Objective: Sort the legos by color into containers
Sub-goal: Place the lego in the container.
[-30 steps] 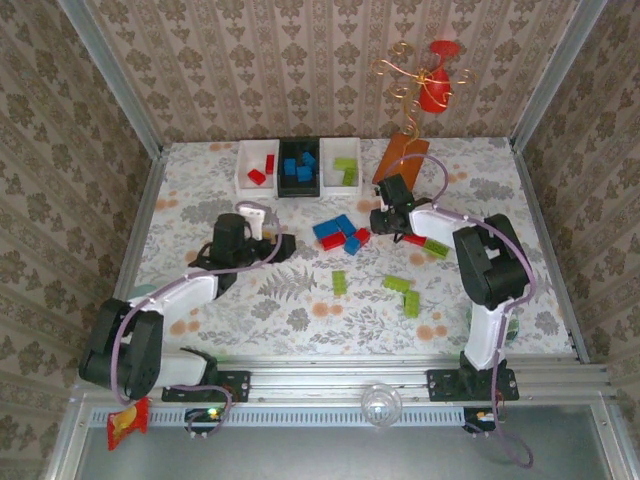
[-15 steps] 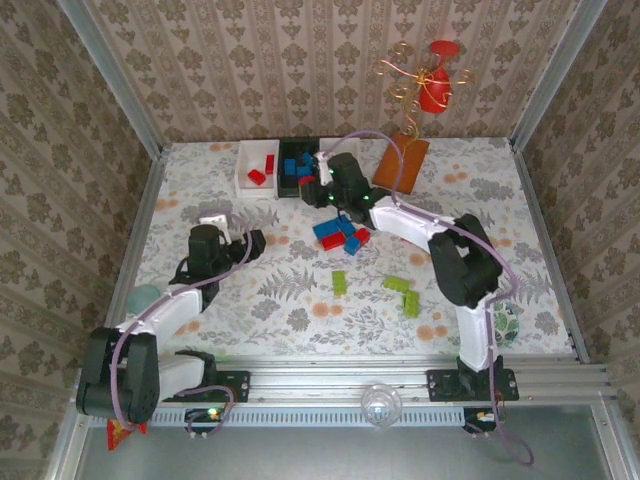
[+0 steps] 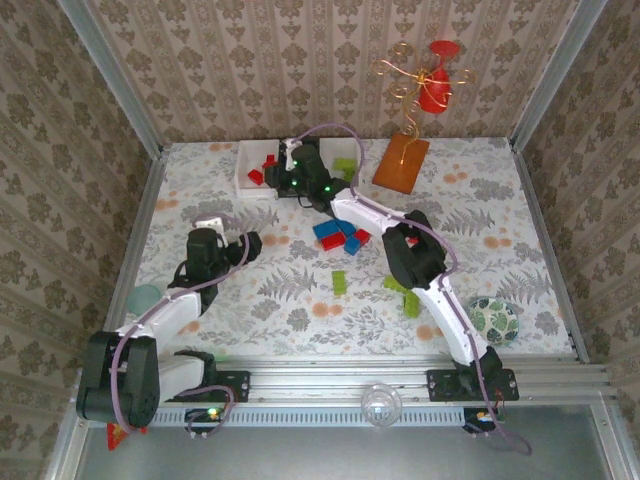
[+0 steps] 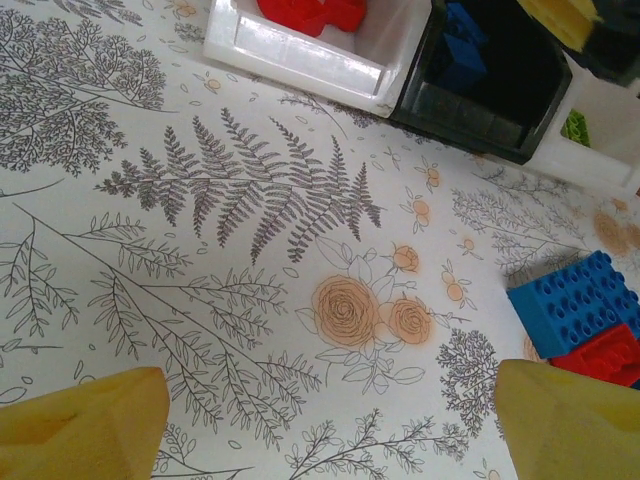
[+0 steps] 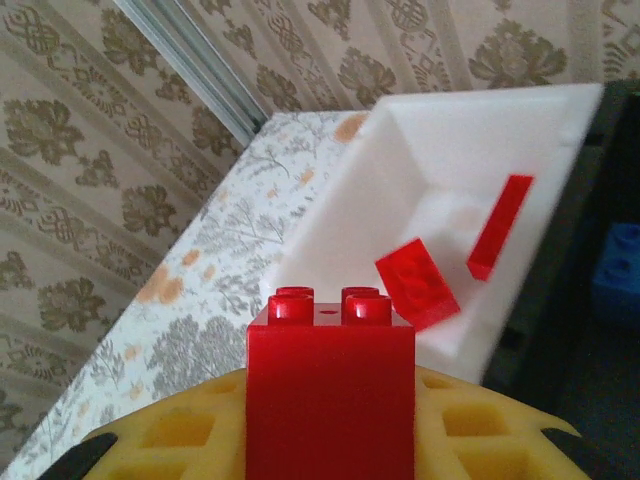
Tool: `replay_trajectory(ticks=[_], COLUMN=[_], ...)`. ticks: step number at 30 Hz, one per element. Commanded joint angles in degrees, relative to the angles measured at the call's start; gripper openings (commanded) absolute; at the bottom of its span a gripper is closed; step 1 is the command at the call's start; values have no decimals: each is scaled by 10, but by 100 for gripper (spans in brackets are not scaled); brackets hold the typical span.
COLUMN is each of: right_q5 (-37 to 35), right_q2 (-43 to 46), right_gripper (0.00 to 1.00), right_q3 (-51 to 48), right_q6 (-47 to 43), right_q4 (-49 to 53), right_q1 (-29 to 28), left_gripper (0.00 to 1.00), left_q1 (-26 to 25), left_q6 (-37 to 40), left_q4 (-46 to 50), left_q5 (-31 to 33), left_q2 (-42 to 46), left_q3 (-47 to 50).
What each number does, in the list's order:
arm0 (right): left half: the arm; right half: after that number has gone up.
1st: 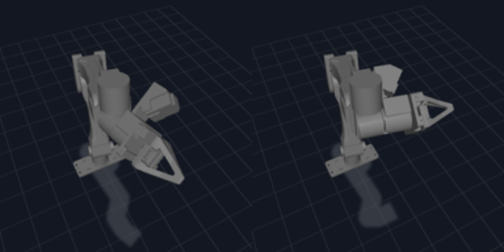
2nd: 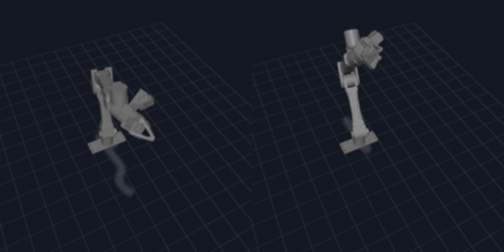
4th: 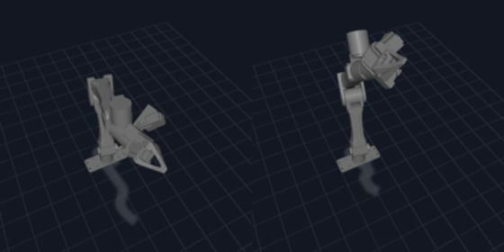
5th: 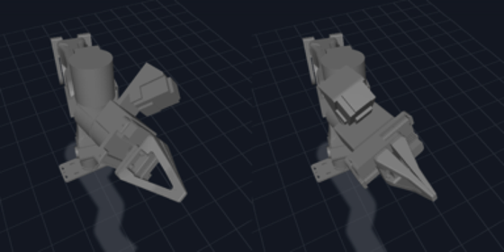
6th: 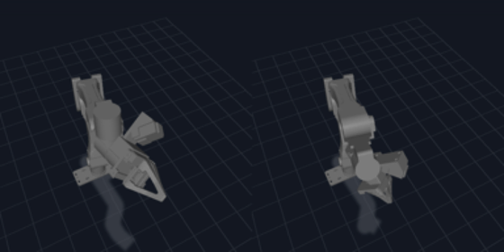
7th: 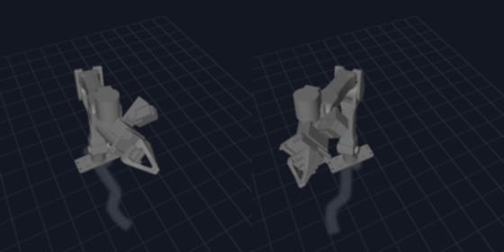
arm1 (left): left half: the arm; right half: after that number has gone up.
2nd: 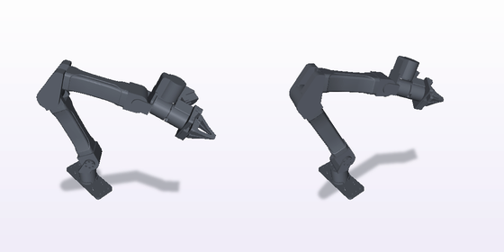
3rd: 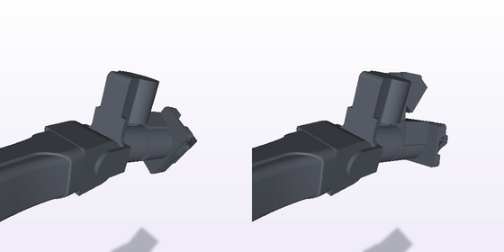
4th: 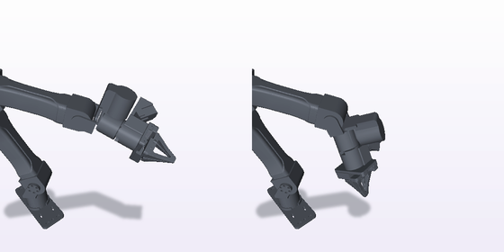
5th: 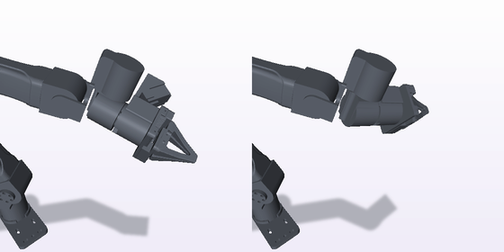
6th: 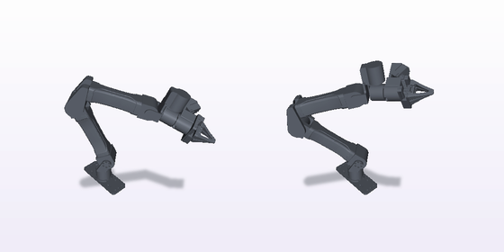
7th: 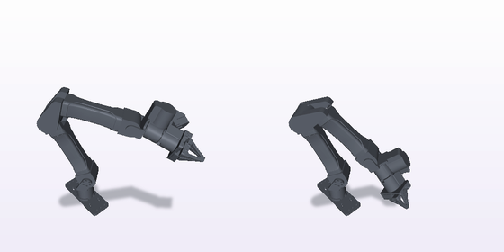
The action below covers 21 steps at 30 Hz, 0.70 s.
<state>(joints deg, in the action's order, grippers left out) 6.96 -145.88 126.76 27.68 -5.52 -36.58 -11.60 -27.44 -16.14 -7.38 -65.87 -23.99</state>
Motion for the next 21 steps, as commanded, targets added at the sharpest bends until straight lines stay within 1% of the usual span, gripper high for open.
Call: replay_trajectory(ticks=[1,7,8,11,12,14,18,20,21], right_q5=[-26,-52,-53,-49,-47,-43,-18,9,18], right_q2=[-49,-140,-153,-182,-184,-177,-140,-104,-77], right_gripper=[32,36,38,51,56,62,66,67,67], right_q3=[87,230,251,303,309,310,300,266,234], right_q6=[8,-6,-9,-12,-14,-20,-31,-41,-50], right_q4=[35,62,62,57,53,53,85,103,107], right_q1=[-7,-7,-6,-5,-4,-2,5,8,8], left_gripper=[86,86,86,86,86,86,86,86,86], left_q1=[4,4,5,4,4,4,4,4,5], left_q6=[-10,-13,-14,-15,-15,-15,-16,-13,-11], left_q4=[-13,-20,-22,-24,-23,-24,-24,-27,-29], left_q5=[7,2,0,-1,-1,-2,-4,-9,-17], left_q2=[13,14,14,14,14,15,16,16,16], left_q3=[7,11,12,14,14,14,14,14,12])
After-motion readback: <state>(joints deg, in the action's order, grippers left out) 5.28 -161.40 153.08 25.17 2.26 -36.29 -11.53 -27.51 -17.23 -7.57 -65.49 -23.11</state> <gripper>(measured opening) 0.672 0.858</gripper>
